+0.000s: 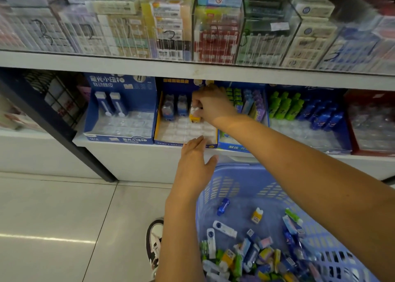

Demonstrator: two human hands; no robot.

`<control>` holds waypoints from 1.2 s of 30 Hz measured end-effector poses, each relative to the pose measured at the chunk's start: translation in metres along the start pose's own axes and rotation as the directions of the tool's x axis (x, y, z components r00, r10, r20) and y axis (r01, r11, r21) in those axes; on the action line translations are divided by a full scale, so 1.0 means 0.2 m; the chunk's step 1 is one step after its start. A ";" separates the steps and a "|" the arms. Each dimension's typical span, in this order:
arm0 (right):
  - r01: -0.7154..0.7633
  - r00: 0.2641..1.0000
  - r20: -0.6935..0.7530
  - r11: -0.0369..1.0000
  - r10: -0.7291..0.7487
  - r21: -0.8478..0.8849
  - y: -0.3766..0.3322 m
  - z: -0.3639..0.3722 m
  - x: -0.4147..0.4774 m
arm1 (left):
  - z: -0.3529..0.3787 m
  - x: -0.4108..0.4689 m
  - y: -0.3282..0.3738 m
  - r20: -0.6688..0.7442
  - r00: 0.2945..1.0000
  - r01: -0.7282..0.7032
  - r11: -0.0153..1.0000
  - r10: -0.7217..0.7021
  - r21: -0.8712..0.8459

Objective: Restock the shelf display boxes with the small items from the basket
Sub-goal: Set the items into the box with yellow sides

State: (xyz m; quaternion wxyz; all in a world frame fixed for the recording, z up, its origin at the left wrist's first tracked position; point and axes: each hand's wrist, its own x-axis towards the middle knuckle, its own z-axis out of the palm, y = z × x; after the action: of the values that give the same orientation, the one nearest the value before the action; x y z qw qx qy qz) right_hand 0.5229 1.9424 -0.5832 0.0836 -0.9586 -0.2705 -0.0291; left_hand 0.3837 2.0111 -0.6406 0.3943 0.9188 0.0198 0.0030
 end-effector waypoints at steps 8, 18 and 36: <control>-0.011 0.995 -0.088 0.946 0.042 0.323 0.08 -0.16 -0.37 | 0.01 -0.11 0.12 -0.446 0.895 -0.133 0.960 0.009 -0.247; -0.345 0.705 0.675 0.937 0.218 0.058 0.66 0.62 -1.26 | 0.76 -0.28 0.06 0.625 0.762 0.067 0.980 -0.171 0.187; -0.218 0.781 0.585 0.973 0.218 -0.072 0.77 1.22 -1.47 | 1.14 -0.46 -0.33 0.649 0.531 0.063 0.789 -0.545 0.611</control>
State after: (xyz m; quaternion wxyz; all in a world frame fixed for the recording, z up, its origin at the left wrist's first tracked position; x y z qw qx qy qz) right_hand 0.3552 1.7047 -0.8757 -0.0016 -0.9450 -0.1704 0.2791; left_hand 0.2947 1.8885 -0.8451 0.0910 0.8687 0.0081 -0.4868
